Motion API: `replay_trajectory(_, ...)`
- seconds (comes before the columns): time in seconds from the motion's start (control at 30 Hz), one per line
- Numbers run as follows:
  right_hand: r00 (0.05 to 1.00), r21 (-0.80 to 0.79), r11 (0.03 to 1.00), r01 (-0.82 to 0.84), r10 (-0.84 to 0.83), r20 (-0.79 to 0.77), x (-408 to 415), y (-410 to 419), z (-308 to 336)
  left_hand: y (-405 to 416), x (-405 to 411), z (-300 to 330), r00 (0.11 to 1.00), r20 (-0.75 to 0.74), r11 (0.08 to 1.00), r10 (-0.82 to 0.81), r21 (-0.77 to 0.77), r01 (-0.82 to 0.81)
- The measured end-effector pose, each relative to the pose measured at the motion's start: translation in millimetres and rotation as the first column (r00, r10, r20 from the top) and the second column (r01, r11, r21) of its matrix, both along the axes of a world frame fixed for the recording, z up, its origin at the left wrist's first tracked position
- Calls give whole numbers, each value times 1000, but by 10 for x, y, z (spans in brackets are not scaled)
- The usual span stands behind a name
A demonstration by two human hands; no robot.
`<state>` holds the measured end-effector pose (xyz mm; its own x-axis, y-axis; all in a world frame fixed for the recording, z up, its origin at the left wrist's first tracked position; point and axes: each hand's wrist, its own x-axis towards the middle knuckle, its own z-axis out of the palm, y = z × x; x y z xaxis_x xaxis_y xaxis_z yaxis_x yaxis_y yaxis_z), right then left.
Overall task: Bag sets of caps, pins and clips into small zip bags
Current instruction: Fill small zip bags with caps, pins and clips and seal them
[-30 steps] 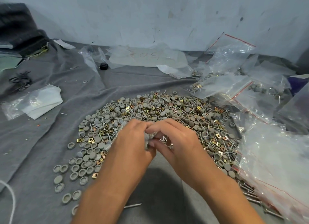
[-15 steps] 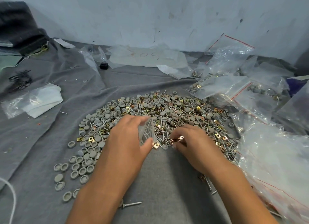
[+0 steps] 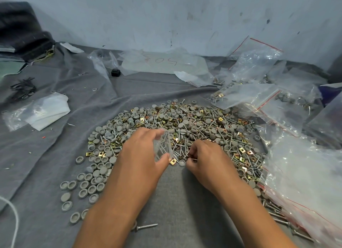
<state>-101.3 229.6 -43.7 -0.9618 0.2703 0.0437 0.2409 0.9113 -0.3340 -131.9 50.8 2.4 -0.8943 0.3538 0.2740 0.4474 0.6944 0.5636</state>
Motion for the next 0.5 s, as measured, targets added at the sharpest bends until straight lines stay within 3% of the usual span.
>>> replay_trajectory(0.27, 999, 92, 996, 11, -7, -44, -12, -2, -17, -5, 4, 7, 1000, 10, 1000, -1, 1, 1)
replay_trajectory(0.43, 990, -132, 991, -19, 1, -140, 44, 106, 80, -24, -9, -6, 1000, 3, 1000, -2, 4, 2)
replay_trajectory(0.5, 973, -177, 974, -143, 105, -205, 57, 79, 109, -37, -20, -7, 1000, 0, 1000, 2, 5, -2)
